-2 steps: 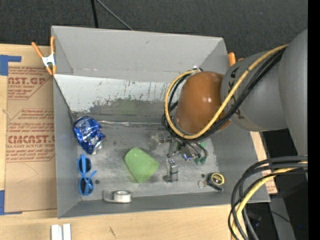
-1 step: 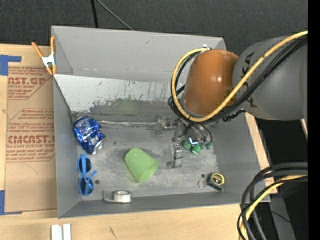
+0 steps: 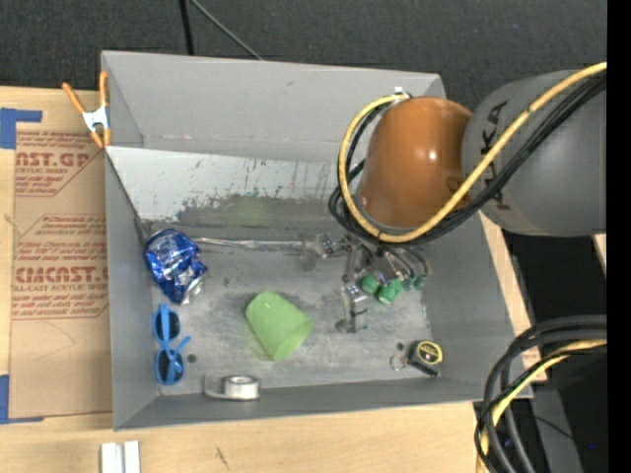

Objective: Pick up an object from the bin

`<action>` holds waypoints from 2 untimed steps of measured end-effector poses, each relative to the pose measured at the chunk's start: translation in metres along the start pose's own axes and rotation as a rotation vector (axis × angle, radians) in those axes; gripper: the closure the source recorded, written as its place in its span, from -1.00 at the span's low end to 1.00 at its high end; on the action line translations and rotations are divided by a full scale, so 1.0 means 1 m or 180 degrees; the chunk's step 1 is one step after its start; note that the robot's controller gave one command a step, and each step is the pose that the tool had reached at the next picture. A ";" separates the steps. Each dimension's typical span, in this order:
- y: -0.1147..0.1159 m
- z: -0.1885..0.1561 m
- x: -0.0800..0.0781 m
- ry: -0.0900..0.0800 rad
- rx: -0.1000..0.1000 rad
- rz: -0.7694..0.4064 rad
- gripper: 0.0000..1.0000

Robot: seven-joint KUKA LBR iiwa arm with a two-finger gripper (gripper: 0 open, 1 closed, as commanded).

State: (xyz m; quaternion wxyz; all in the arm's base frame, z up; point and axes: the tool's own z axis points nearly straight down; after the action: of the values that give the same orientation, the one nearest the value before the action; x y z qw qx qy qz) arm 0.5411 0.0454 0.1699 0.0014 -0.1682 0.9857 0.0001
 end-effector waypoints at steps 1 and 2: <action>-0.006 0.001 -0.009 -0.0001 -0.0002 0.0427 -1.00; -0.052 0.003 0.037 0.0013 0.0006 0.0404 -1.00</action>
Offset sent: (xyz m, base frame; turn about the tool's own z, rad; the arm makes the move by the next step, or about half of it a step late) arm 0.0103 -0.0033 -0.0005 0.1346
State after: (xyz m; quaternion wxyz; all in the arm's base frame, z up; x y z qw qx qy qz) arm 0.5236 -0.0157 0.1669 -0.0004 -0.1053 0.9944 -0.0010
